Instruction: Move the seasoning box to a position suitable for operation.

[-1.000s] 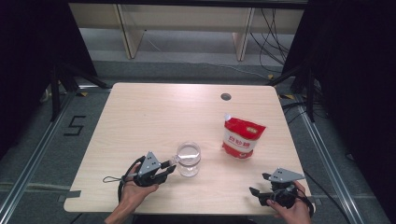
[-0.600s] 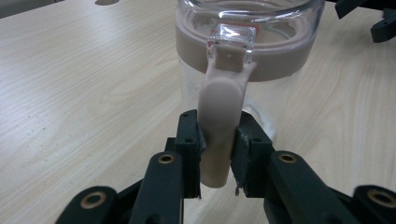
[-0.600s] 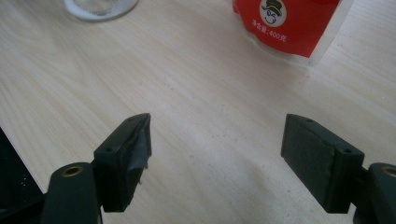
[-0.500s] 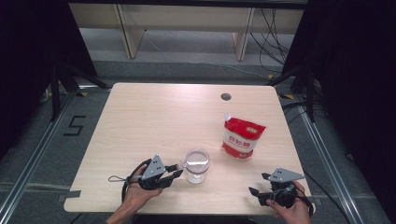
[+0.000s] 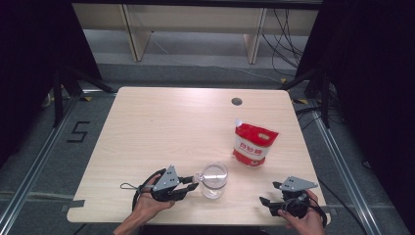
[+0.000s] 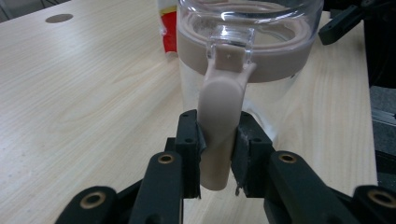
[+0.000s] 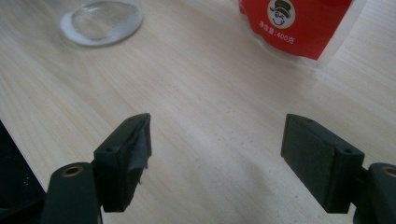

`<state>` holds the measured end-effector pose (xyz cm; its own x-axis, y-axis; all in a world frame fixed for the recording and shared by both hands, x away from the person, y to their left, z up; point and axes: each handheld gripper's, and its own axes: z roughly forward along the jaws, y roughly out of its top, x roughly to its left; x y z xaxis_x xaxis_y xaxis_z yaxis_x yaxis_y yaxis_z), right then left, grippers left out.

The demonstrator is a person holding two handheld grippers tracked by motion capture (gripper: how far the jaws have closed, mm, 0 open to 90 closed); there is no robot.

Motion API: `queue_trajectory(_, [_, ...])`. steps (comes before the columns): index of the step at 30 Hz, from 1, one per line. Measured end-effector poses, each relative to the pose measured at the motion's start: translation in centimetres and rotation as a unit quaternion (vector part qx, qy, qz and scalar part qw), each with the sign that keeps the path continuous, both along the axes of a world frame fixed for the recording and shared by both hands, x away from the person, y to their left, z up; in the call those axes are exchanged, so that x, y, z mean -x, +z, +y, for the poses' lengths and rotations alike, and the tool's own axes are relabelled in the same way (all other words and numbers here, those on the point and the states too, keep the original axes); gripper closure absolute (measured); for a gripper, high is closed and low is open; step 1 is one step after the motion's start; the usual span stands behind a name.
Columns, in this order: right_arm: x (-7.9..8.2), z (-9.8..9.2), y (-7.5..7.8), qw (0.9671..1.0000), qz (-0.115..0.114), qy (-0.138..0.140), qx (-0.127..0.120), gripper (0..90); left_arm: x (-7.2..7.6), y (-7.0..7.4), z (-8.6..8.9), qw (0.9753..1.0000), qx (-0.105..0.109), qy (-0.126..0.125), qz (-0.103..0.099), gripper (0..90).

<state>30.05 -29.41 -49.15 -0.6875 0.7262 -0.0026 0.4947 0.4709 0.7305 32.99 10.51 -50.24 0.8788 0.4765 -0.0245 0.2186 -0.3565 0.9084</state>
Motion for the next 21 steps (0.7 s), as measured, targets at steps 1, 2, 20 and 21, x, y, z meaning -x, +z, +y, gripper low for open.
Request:
queue_trajectory(1, [0.0,-0.01,0.0,1.0,0.001,0.0,0.0,25.3,-0.1,-0.02,0.01,1.0,0.0,-0.004,0.002,73.4])
queue_trajectory(2, [0.13,0.03,0.11,0.9999,0.013,-0.006,-0.002,25.3,-0.21,0.0,0.07,1.0,-0.005,-0.007,-0.003,73.4])
queue_trajectory(20, [-0.11,0.07,-0.07,1.0,0.005,0.005,-0.006,25.3,-0.97,0.02,0.28,0.9996,-0.012,0.023,0.003,71.1])
queue_trajectory(21, [-0.09,0.06,-0.06,0.9999,0.009,0.003,-0.005,25.3,-1.0,0.03,0.29,0.9997,-0.011,0.023,0.002,71.0])
